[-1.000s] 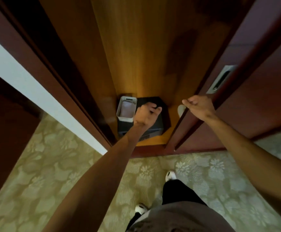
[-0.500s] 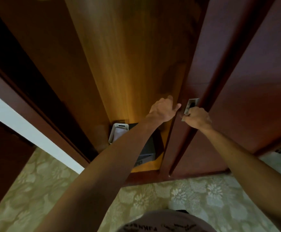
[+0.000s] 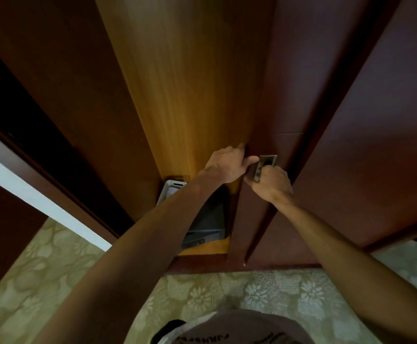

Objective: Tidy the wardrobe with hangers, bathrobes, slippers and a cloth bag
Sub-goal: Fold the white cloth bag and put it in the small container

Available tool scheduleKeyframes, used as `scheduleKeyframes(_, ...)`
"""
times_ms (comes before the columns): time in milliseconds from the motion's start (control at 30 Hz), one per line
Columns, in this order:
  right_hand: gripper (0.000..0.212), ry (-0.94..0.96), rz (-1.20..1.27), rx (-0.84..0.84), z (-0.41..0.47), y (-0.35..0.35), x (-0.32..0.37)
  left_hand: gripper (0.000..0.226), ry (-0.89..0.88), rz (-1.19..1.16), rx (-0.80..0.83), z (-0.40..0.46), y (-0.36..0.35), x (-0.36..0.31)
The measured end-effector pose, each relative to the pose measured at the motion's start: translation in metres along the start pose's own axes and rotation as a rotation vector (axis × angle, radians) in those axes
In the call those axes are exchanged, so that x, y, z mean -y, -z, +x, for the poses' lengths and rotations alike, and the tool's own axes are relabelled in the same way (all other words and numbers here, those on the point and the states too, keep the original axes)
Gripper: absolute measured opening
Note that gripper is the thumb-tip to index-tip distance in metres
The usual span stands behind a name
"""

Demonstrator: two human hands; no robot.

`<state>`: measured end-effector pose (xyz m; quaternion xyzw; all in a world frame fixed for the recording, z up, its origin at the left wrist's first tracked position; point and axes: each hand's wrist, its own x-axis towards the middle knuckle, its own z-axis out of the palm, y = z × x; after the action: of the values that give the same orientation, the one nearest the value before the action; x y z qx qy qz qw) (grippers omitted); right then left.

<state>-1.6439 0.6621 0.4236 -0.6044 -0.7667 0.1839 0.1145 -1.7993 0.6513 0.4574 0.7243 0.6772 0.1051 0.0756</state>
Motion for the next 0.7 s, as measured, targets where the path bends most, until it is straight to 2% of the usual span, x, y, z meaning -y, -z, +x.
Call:
scheduleKeyframes(267,0.035,0.01,-0.02,0.026,-0.006,-0.015,0.033,0.06,0.033,-0.04,0.026,-0.021,0.011,0.03)
scheduleKeyframes(700,0.028,0.087,-0.063,0.079,-0.023,-0.056,0.133,0.068,0.12,-0.021,0.036,-0.076,0.04,0.123)
